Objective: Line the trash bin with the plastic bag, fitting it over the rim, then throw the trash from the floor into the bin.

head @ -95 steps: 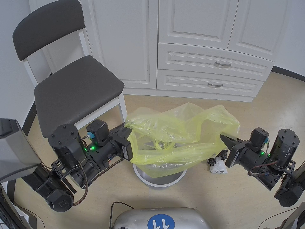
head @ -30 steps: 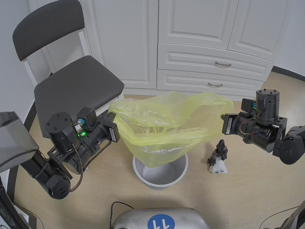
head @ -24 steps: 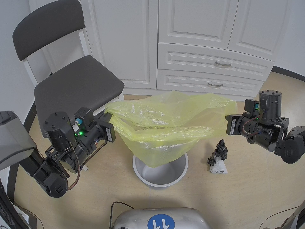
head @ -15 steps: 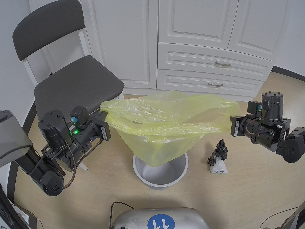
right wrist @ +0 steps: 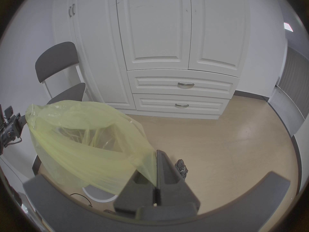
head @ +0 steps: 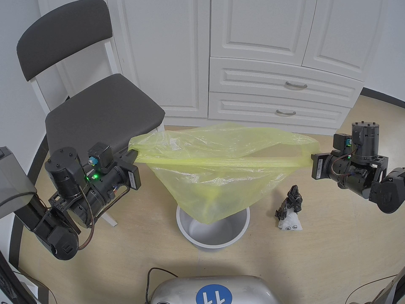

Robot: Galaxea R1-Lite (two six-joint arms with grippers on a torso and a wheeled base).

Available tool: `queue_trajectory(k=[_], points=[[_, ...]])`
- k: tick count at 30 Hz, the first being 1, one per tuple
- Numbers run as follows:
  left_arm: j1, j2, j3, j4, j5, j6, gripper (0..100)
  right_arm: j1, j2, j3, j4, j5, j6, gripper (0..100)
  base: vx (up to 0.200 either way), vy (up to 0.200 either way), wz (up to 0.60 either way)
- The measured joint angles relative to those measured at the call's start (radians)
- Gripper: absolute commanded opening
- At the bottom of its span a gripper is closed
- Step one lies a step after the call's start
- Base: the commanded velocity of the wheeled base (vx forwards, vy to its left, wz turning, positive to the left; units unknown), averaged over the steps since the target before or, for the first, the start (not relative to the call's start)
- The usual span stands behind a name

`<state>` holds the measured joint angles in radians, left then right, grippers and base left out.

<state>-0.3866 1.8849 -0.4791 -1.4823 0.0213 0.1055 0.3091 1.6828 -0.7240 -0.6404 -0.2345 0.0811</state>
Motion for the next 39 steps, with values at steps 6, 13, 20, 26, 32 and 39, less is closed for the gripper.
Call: queue_trajectory(k=[6,13,20,26,32,39], points=[[0.001,0.0,-0.004,-0.013,0.002,0.0,0,0.0,0.001,0.002,-0.054,0.002,0.001,0,0.0,0.0,0.0],[-0.014,0.015,-0.009,-0.033,0.004,0.0,0,0.014,0.017,0.049,-0.313,0.048,-0.003,0,0.0,0.0,0.0],[-0.037,0.028,-0.013,-0.048,0.005,-0.006,0,0.031,0.061,0.116,-0.509,0.104,-0.038,0,0.0,0.0,0.0],[-0.061,0.035,-0.02,-0.048,0.005,-0.016,0,0.051,0.093,0.133,-0.574,0.119,-0.037,0,0.0,0.0,0.0],[-0.101,0.037,-0.024,-0.049,0.006,-0.063,0,0.065,0.124,0.161,-0.748,0.181,-0.036,0,0.0,0.0,0.0],[-0.186,0.035,-0.017,-0.048,0.011,-0.092,0,0.11,0.161,0.232,-0.9,0.258,-0.033,0,0.0,0.0,0.0]])
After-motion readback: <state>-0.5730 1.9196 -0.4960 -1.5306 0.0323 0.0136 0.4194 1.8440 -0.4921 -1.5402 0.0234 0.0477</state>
